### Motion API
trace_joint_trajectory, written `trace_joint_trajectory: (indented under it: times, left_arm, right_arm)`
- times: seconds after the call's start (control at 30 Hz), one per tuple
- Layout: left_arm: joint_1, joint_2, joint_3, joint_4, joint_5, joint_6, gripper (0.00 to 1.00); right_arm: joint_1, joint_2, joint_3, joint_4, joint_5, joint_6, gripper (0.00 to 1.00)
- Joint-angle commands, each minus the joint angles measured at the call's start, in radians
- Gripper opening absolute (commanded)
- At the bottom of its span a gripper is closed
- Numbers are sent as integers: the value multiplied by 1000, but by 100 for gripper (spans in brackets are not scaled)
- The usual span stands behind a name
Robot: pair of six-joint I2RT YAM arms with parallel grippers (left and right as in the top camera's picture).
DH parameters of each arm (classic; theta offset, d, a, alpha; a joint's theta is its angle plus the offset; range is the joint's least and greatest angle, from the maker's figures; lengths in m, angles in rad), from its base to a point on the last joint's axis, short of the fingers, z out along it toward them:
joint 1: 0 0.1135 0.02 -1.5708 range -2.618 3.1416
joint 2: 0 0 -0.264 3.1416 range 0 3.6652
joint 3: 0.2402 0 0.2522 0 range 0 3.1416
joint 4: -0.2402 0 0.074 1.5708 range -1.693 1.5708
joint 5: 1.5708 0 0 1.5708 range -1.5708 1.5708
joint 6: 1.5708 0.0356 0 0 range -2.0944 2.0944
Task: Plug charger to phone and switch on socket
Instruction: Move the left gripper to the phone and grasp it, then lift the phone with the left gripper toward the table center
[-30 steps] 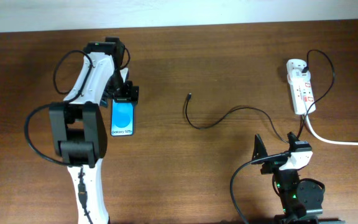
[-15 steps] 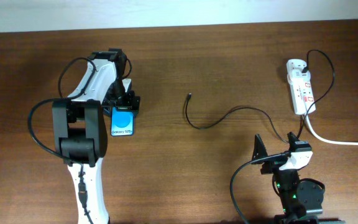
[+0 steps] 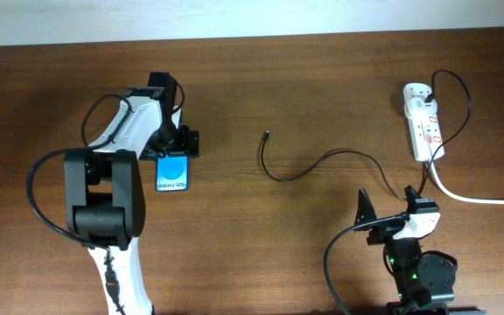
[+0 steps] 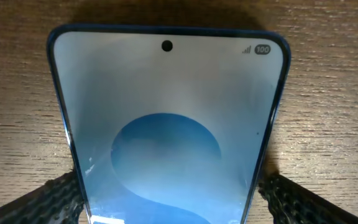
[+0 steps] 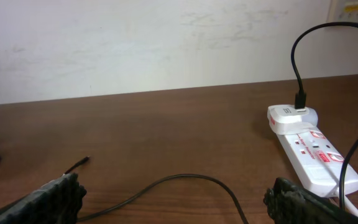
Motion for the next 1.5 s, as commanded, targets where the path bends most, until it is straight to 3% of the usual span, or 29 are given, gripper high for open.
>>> trace_joint_trajectory:
  times: [0.0, 0.23, 0.4, 0.93, 1.17, 1.27, 1.33, 1.43, 1.47]
  left_arm:
    - [4, 127, -66, -26, -6, 5, 97]
    - [4, 97, -65, -19, -21, 85, 89]
    - [4, 97, -63, -20, -21, 85, 75]
    - [4, 97, 293, -253, -13, 84, 74]
    - [4, 97, 505, -315, 177, 84, 73]
    - [4, 97, 526, -312, 406, 84, 71]
    - [4, 97, 526, -313, 486, 84, 60]
    - [4, 97, 526, -315, 595, 83, 6]
    - [4, 97, 526, -315, 633, 33, 0]
  right_arm:
    - [6, -7, -5, -5, -2, 7, 99]
    - [6, -7, -5, -5, -2, 7, 98]
    - [6, -7, -5, -5, -2, 7, 98]
    - [6, -7, -5, -5, -2, 7, 98]
    - [6, -7, -5, -5, -2, 7, 98]
    - [6, -7, -5, -5, -2, 7, 98]
    - [6, -7, -5, -5, -2, 7, 98]
    - [6, -7, -5, -5, -2, 7, 98]
    - [6, -7, -5, -5, -2, 7, 98]
